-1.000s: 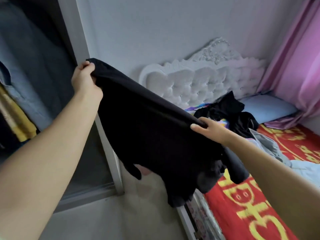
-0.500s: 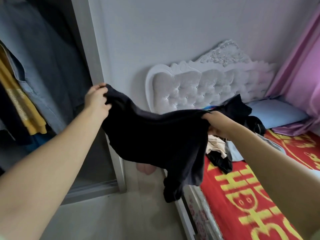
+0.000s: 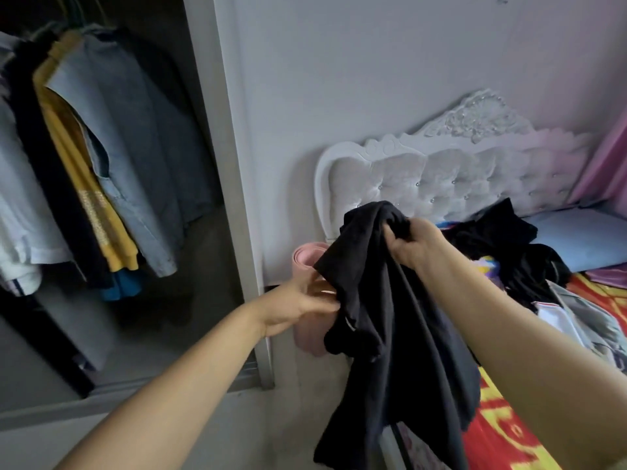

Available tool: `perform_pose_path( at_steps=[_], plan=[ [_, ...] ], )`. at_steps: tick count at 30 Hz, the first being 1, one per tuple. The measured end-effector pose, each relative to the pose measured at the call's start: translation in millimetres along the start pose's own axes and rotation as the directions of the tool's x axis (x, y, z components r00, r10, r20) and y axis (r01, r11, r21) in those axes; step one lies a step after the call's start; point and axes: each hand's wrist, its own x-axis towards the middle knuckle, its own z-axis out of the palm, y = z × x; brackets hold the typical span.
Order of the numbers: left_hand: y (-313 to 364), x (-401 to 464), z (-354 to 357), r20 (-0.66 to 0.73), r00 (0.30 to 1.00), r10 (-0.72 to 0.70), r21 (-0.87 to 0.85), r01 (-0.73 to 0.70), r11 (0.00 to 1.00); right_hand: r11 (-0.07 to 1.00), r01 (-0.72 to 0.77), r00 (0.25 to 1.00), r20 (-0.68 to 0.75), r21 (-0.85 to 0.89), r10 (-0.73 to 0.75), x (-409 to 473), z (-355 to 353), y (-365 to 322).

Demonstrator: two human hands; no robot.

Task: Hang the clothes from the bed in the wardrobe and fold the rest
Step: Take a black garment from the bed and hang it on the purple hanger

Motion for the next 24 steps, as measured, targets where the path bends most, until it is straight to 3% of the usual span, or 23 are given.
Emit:
perform_pose_path(
  at_steps=[2, 5, 8, 10, 12, 13, 15, 16, 17, 18, 21, 24],
  plan=[
    [4.9, 10.3, 14.6, -0.144, 0.988, 0.057, -0.065, -0.067, 0.996, 0.995, -0.043, 0.996, 0.074, -0.086, 0.049, -9.3, 6.8, 3.6],
    [22.0, 24.5, 27.9, -0.400, 0.907, 0.130, -0.110, -0.188, 0.976, 0.959, -0.105, 0.981, 0.133, -0.264, 0.144, -21.5, 6.3, -0.4],
    [41.2, 33.3, 31.5, -0.501, 0.854, 0.140, -0.137, -0.237, 0.962, 0.900, -0.015, 0.969, 0.215, -0.437, 0.121, -30.2, -9.7, -7.5],
    [53.8, 41.2, 32.2, -0.538, 0.830, 0.147, -0.124, -0.250, 0.960, 0.798, 0.108, 0.917, 0.370, -0.592, 0.150, -41.7, -20.1, -7.7],
    [64.1, 46.7, 35.9, -0.559, 0.821, 0.118, -0.141, -0.234, 0.962, 0.613, 0.293, 0.831, 0.512, -0.734, 0.216, -53.6, -27.1, 3.4],
    [67.4, 47.9, 38.4, -0.550, 0.828, 0.107, -0.135, -0.214, 0.967, 0.457, 0.409, 0.814, 0.543, -0.790, 0.209, -58.1, -28.0, 10.6],
    [67.7, 49.4, 42.6, -0.509, 0.854, 0.105, -0.102, -0.182, 0.978, 0.096, 0.556, 0.828, 0.560, -0.826, 0.017, -56.0, -29.0, 16.6],
    [67.0, 48.2, 43.4, -0.492, 0.864, 0.110, -0.115, -0.190, 0.975, -0.011, 0.556, 0.827, 0.555, -0.831, -0.089, -51.3, -29.5, 16.5],
    [68.5, 46.5, 43.9, -0.477, 0.871, 0.117, -0.147, -0.211, 0.966, -0.038, 0.542, 0.829, 0.541, -0.840, -0.140, -49.4, -28.9, 14.6],
    [70.7, 45.5, 42.9, -0.473, 0.871, 0.132, -0.163, -0.234, 0.958, 0.000, 0.531, 0.837, 0.524, -0.848, -0.154, -46.9, -27.9, 11.8],
    [79.0, 42.7, 36.5, -0.505, 0.841, 0.192, -0.065, -0.259, 0.964, 0.269, 0.452, 0.891, 0.444, -0.850, -0.094, -40.7, -20.8, 4.5],
    [83.2, 40.8, 31.3, -0.492, 0.846, 0.206, -0.058, -0.268, 0.962, 0.255, 0.399, 0.917, 0.385, -0.881, -0.106, -31.5, -12.8, 6.7]
  ],
)
